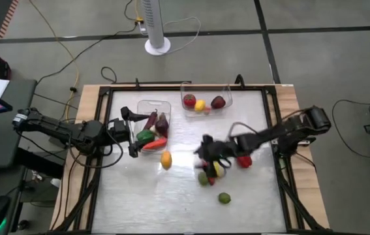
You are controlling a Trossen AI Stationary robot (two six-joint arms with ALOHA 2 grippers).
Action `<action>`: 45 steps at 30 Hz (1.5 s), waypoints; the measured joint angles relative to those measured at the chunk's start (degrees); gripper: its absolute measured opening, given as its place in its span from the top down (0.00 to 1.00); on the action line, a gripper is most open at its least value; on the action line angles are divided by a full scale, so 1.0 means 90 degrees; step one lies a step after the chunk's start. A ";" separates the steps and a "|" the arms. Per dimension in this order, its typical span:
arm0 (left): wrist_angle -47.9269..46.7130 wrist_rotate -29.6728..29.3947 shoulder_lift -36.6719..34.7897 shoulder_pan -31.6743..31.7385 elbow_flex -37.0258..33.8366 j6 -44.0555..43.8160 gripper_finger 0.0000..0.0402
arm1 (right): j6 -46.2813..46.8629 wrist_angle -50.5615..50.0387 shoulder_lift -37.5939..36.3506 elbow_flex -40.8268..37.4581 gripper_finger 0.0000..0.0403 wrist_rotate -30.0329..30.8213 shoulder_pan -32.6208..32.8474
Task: Sort produce into baskets
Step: Put the bottom green lime into the right transparent bin
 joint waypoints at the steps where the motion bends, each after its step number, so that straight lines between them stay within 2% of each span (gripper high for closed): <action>1: 0.0008 -0.0092 0.0001 0.0006 0.0000 -0.0003 0.04 | 0.0191 0.0239 -0.0060 -0.0152 0.19 0.0161 0.0221; 4: 0.0022 -0.0222 0.0001 0.0015 0.0000 -0.0017 0.04 | 0.0601 0.0498 0.0015 -0.0331 0.19 0.0696 0.0855; 8: -0.0002 -0.0232 0.0001 0.0015 0.0000 -0.0111 0.04 | 0.0837 0.0363 0.0215 -0.0337 0.19 0.0858 0.1705; 13: -0.0187 -0.0233 0.0004 0.0017 0.0000 -0.0152 0.04 | 0.1609 0.0389 0.0185 -0.0311 0.19 0.1158 0.2573; 18: -0.0104 -0.0382 0.0004 0.0024 0.0000 0.0032 0.04 | 0.1832 0.0397 0.0410 -0.0317 0.19 0.2192 0.3146; 20: -0.0076 -0.0402 0.0004 0.0024 0.0000 0.0079 0.04 | 0.1835 0.0401 0.0629 -0.0326 0.19 0.2508 0.3282; 27: -0.0075 -0.0413 0.0004 0.0030 0.0000 0.0228 0.04 | 0.2549 0.0584 0.1432 -0.0334 0.19 0.2846 0.3620; 32: -0.0075 -0.0420 0.0004 0.0041 0.0000 0.0262 0.04 | 0.2984 0.0702 0.1595 -0.0380 0.19 0.3404 0.3918; 37: -0.0075 -0.0420 0.0004 0.0039 0.0000 0.0252 0.04 | 0.3451 0.1430 0.1620 -0.0968 0.20 0.3769 0.4139; 41: -0.0075 -0.0420 0.0004 0.0039 0.0000 0.0219 0.04 | 0.3571 0.2173 0.1620 -0.1403 0.26 0.4160 0.4292; 45: -0.0075 -0.0495 0.0004 0.0041 0.0000 0.0246 0.04 | 0.3520 0.2346 0.1618 -0.1492 0.36 0.4245 0.4335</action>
